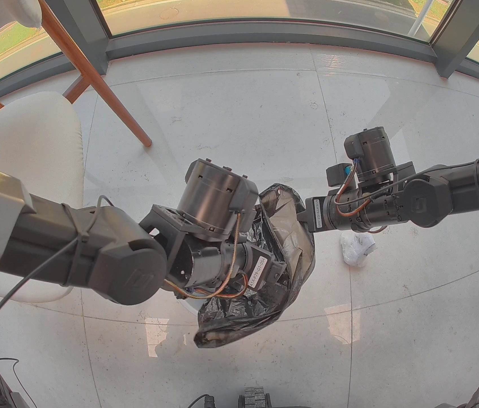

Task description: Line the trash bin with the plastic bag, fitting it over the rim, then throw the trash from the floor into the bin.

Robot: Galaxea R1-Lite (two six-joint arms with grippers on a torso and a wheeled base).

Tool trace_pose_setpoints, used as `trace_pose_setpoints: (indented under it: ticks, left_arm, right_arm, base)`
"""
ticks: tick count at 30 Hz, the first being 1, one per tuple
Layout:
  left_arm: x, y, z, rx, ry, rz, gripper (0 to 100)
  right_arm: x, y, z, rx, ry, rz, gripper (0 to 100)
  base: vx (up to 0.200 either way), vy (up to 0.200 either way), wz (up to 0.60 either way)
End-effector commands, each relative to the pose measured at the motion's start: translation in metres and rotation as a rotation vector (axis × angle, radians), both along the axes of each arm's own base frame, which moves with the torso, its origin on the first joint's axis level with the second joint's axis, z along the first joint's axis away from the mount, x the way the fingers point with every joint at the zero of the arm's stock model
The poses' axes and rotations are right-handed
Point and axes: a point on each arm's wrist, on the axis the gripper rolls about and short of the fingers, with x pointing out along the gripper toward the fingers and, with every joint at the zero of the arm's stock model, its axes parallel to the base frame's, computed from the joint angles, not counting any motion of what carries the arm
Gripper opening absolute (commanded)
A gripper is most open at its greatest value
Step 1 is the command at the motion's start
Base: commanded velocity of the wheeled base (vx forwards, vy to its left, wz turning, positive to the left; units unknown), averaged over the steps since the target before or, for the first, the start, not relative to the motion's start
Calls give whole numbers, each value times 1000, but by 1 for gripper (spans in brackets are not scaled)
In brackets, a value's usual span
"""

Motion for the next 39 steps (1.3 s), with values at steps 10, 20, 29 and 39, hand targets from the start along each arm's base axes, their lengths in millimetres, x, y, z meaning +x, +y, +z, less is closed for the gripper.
trace_pose_setpoints:
  ticks: [10,20,29,39]
  left_arm:
    - [8,-22,-24,32,47,16,100]
    - [17,-48,-40,26,74,121,100]
    - [28,-68,-47,40,74,214,100]
    - [22,-72,-54,48,108,240,0]
  right_arm:
    - [-2,-2,-2,-6,9,-2,0]
    - [-2,-1,-2,-9,7,-6,0]
    - [-2,-1,-4,-11,9,-7,0]
    - [0,-1,-3,-8,4,-8,0]
  base:
    - [0,0,0]
    - [0,0,0]
    - [0,0,0]
    - [0,0,0]
